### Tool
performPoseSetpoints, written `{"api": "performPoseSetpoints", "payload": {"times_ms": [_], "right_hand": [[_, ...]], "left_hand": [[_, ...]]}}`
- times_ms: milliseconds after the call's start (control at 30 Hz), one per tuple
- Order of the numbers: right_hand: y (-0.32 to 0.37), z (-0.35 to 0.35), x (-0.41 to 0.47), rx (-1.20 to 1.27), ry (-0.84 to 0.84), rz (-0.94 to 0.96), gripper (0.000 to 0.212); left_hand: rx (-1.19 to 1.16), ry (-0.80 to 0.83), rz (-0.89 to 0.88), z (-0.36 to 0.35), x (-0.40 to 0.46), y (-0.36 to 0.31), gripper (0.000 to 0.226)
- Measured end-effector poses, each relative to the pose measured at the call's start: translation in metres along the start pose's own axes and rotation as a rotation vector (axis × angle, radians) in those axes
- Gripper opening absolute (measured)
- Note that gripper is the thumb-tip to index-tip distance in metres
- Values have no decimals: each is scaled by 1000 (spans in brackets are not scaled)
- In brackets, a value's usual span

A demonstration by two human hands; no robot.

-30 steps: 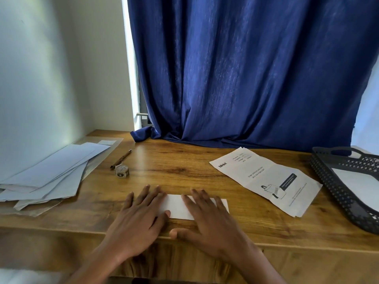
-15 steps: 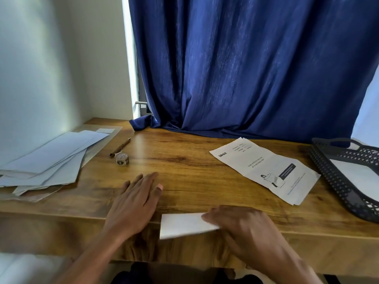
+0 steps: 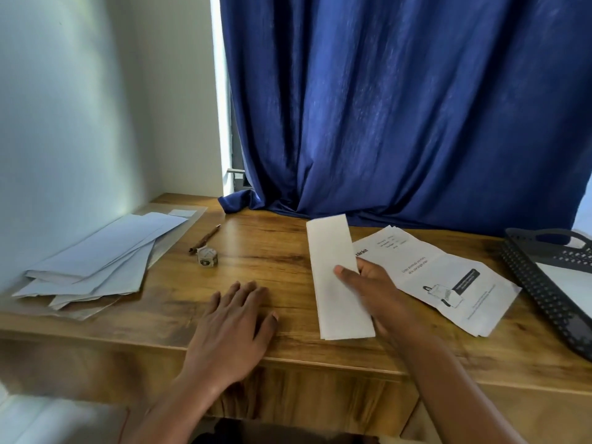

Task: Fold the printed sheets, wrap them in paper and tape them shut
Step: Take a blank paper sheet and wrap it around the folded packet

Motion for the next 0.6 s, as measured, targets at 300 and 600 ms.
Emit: {"api": "performPoseSetpoints", "payload": {"times_ms": [300,600], "right_hand": [[-20,-15,9,-124,-35,-8,25],[-27,-9,14,-169,-87,20,37]], "left_hand": [[-98,-22,-14,2,1,-1,61],[-581,-390,95,82,4,86,29]]}}
Point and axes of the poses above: each hand's wrist, its own x-axis towards the middle knuckle, its own z-axis out of the back of the hand, y = z × x, the point moved 8 cm from there along x, towards the middle knuckle, and after that the axes turned 6 degrees about -z, right-handed, at the moved point
